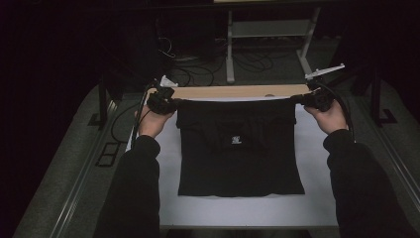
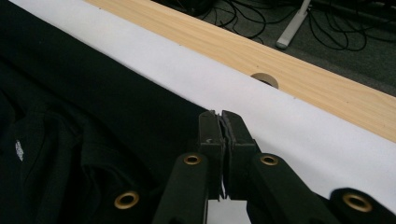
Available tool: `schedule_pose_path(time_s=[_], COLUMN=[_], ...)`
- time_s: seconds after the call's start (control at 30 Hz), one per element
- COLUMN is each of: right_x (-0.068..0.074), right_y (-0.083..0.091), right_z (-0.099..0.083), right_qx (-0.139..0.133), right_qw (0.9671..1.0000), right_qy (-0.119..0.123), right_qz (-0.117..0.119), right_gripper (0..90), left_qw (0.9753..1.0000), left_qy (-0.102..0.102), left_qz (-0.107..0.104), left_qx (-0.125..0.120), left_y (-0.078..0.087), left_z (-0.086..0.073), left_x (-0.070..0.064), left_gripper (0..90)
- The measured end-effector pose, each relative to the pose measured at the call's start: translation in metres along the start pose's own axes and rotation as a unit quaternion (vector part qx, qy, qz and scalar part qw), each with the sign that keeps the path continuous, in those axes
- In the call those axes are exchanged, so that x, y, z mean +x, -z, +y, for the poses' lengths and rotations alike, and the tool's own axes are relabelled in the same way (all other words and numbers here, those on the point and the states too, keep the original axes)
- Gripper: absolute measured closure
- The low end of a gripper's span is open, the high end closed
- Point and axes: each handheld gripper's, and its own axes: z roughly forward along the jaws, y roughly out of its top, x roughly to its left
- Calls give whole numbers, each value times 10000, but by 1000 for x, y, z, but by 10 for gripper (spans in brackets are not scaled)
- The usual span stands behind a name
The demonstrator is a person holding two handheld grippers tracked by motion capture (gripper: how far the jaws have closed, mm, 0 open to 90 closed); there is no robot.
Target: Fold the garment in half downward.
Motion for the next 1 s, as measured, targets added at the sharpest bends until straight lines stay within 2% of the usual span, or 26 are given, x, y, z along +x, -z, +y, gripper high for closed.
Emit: schedule_pose_path(time_s=[0.27,0.4,0.5,0.57,0.6,0.63,0.67,0.73,0.83,0.87,0.93,0.97,1.0], right_x=[-3,-6,-8,-10,-10,-11,-11,-13,-13,-14,-14,-14,-14], right_y=[-9,-17,-22,-24,-25,-25,-25,-26,-25,-25,-27,-27,-28], right_z=[-1,-3,-4,-4,-5,-5,-6,-8,-8,-9,-9,-9,-9], right_qx=[92,231,258,280,292,295,275,254,264,246,239,239,230], right_qw=[10000,9997,9995,9991,9989,9986,9983,9975,9974,9971,9973,9973,9975], right_qy=[5,-22,-117,-208,-237,-266,-305,-365,-387,-439,-434,-434,-410], right_qz=[24,98,158,237,284,352,408,544,556,574,544,544,525], right_gripper=[856,854,851,843,825,791,767,721,667,580,477,477,401], left_qw=[9998,9996,9994,9990,9980,9980,9967,9960,9950,9944,9932,9930,9932], left_qy=[129,116,130,212,369,369,518,562,627,665,722,746,739], left_qz=[-60,-110,-151,-275,-443,-443,-569,-616,-663,-698,-752,-739,-713], left_qx=[114,240,286,272,265,265,273,308,403,434,514,542,550], left_y=[-17,-24,-27,-28,-29,-29,-29,-30,-32,-33,-34,-34,-35], left_z=[-5,-6,-7,-9,-10,-10,-13,-14,-18,-19,-23,-25,-27], left_x=[4,4,4,5,7,7,9,10,10,10,10,10,10], left_gripper=[856,852,846,824,791,764,749,685,592,521,462,462,389])
